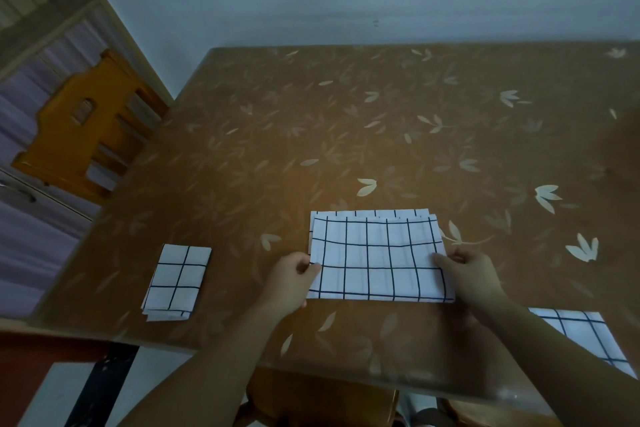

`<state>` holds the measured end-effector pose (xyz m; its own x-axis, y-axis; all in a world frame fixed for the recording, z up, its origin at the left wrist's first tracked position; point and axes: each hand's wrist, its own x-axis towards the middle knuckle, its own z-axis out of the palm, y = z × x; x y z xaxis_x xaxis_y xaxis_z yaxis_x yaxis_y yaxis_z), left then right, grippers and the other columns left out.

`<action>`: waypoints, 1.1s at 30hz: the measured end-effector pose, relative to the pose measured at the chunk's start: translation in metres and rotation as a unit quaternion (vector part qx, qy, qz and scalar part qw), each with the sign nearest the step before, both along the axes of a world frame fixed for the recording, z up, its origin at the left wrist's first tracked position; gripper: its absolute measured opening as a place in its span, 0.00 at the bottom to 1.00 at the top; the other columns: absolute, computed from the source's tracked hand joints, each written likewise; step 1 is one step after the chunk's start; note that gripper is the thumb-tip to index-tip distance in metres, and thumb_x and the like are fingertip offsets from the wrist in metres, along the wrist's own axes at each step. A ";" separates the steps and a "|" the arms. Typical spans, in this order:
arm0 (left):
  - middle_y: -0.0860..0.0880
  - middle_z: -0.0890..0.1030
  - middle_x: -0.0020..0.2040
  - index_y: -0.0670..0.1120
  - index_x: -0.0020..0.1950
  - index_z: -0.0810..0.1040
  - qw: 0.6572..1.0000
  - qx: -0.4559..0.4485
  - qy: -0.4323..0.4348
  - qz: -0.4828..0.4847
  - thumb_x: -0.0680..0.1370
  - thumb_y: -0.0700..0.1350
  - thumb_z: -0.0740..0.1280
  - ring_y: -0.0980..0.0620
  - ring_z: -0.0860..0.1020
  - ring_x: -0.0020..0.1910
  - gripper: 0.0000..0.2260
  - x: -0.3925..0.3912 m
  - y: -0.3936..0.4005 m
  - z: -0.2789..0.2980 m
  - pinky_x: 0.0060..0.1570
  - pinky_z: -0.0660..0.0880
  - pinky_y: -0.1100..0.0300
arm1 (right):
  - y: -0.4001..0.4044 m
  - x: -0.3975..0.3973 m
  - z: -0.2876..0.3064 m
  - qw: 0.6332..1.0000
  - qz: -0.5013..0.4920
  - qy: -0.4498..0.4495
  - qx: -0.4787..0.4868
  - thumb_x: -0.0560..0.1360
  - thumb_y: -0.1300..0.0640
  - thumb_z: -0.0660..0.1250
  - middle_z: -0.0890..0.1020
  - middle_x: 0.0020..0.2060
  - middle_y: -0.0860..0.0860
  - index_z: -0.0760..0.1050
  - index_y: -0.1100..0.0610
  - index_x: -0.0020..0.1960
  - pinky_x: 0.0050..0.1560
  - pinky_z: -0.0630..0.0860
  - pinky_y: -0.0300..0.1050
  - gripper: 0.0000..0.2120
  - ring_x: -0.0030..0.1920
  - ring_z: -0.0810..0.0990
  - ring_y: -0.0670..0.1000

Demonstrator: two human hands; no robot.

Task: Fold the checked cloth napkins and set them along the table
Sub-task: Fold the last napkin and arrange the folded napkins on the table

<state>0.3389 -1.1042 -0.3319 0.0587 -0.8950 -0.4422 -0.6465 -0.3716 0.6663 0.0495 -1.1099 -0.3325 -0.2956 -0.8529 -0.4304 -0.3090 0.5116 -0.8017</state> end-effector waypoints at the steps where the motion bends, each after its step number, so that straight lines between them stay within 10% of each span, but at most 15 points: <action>1: 0.48 0.73 0.32 0.44 0.48 0.75 1.000 -0.001 -0.001 0.005 0.82 0.50 0.61 0.54 0.74 0.26 0.11 -0.001 -0.001 0.001 0.24 0.69 0.66 | -0.003 0.001 0.000 1.000 -0.002 0.011 -0.002 0.75 0.57 0.69 0.83 0.40 0.52 0.80 0.57 0.43 0.37 0.75 0.44 0.04 0.41 0.80 0.51; 20: 0.52 0.81 0.41 0.52 0.71 0.63 0.998 -0.009 -0.069 0.000 0.80 0.48 0.66 0.57 0.78 0.33 0.22 -0.009 0.012 0.014 0.27 0.70 0.71 | -0.027 0.009 0.006 0.982 0.059 0.177 0.006 0.75 0.56 0.68 0.77 0.38 0.51 0.79 0.60 0.51 0.42 0.68 0.42 0.09 0.40 0.74 0.52; 23: 0.53 0.76 0.62 0.54 0.71 0.63 0.961 -0.123 -0.229 -0.093 0.79 0.53 0.62 0.54 0.75 0.58 0.22 -0.016 0.004 0.009 0.54 0.74 0.60 | -0.029 0.008 0.003 0.979 0.058 0.194 0.013 0.74 0.54 0.69 0.77 0.38 0.52 0.80 0.60 0.52 0.39 0.68 0.42 0.11 0.40 0.75 0.52; 26: 0.52 0.60 0.76 0.55 0.77 0.55 0.916 -0.183 -0.264 -0.241 0.81 0.59 0.53 0.48 0.55 0.76 0.25 -0.038 0.004 -0.002 0.75 0.51 0.50 | -0.030 0.007 0.000 0.975 0.067 0.212 0.005 0.74 0.53 0.69 0.78 0.37 0.50 0.80 0.59 0.52 0.33 0.68 0.41 0.11 0.38 0.76 0.50; 29: 0.52 0.40 0.80 0.58 0.79 0.41 0.899 -0.158 -0.275 -0.302 0.81 0.63 0.45 0.45 0.34 0.77 0.28 -0.051 0.011 -0.027 0.73 0.31 0.45 | -0.028 0.007 -0.002 0.975 0.083 0.206 0.006 0.76 0.51 0.68 0.80 0.39 0.50 0.80 0.58 0.53 0.32 0.68 0.37 0.12 0.36 0.75 0.44; 33: 0.52 0.44 0.80 0.59 0.79 0.46 0.897 -0.182 -0.296 -0.273 0.80 0.65 0.43 0.45 0.37 0.77 0.28 -0.051 0.013 -0.047 0.71 0.34 0.43 | -0.016 0.003 0.001 0.942 0.110 0.309 -0.072 0.77 0.44 0.63 0.79 0.50 0.51 0.74 0.54 0.59 0.42 0.74 0.47 0.18 0.45 0.78 0.53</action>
<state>0.2880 -1.0909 -0.3787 -0.3030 -0.9409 -0.1512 -0.9469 0.2795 0.1588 0.0528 -1.1258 -0.3312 -0.2613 -0.9590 -0.1097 -0.8254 0.2809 -0.4898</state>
